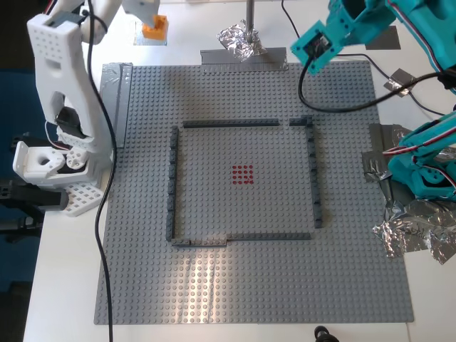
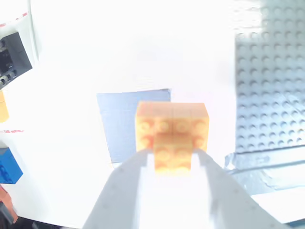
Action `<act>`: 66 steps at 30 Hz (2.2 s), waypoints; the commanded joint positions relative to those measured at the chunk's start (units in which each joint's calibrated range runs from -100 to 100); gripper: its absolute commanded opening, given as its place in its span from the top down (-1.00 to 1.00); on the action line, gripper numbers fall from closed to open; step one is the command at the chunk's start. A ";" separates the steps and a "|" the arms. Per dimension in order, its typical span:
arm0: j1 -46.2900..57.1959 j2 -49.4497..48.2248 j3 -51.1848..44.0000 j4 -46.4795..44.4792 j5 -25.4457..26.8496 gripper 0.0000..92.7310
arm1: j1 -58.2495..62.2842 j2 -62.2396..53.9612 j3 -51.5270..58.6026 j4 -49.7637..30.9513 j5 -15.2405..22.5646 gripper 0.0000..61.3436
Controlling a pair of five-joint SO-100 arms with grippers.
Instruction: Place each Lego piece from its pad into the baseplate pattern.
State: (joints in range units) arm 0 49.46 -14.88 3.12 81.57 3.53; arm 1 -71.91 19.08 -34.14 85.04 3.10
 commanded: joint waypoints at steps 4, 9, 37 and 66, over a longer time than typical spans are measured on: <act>-6.99 -8.64 4.51 1.10 0.31 0.99 | 12.39 -35.65 23.62 6.66 -3.57 0.99; -10.76 -11.56 7.04 1.10 0.40 0.99 | 24.43 -46.21 33.01 11.22 -5.52 0.99; -30.35 -14.14 16.16 5.25 0.50 0.99 | 74.77 -36.85 61.00 -27.43 -2.25 0.99; -31.58 -13.96 19.86 5.01 0.11 0.99 | 72.09 -33.25 65.25 -35.48 -3.08 0.99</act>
State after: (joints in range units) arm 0 18.17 -28.40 23.12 87.13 3.68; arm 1 -0.45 -12.87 30.95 51.17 0.07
